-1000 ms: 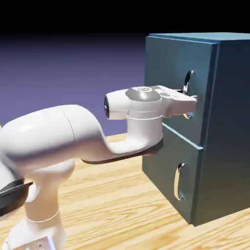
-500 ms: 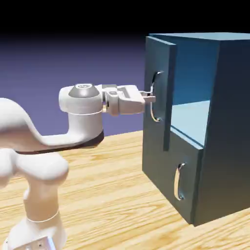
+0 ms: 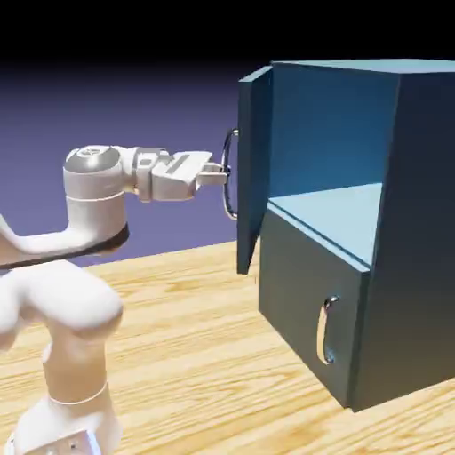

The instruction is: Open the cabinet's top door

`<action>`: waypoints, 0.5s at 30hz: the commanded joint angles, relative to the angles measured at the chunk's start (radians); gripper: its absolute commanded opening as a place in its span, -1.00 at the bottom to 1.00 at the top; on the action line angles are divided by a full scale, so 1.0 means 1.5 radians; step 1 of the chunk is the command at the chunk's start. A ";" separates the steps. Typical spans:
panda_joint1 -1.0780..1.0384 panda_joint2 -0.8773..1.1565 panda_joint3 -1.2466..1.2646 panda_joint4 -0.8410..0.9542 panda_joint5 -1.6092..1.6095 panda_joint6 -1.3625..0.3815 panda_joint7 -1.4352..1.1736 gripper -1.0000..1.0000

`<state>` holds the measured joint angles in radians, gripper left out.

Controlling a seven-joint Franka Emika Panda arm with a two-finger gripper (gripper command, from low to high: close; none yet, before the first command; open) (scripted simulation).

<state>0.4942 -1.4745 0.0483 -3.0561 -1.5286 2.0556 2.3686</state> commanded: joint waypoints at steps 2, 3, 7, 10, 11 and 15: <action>0.008 0.005 0.048 0.004 0.048 -0.033 0.002 -1.00; 0.011 0.010 0.073 0.007 0.071 -0.050 0.004 -1.00; 0.021 0.038 0.169 0.028 0.164 -0.118 0.015 -1.00; 0.020 0.072 0.242 0.054 0.232 -0.171 0.027 -1.00; 0.017 0.085 0.266 0.065 0.255 -0.190 0.032 -1.00; -0.009 0.145 0.362 0.120 0.341 -0.266 0.052 -1.00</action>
<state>0.4800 -1.2570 0.5918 -2.8756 -1.0169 1.6574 2.4470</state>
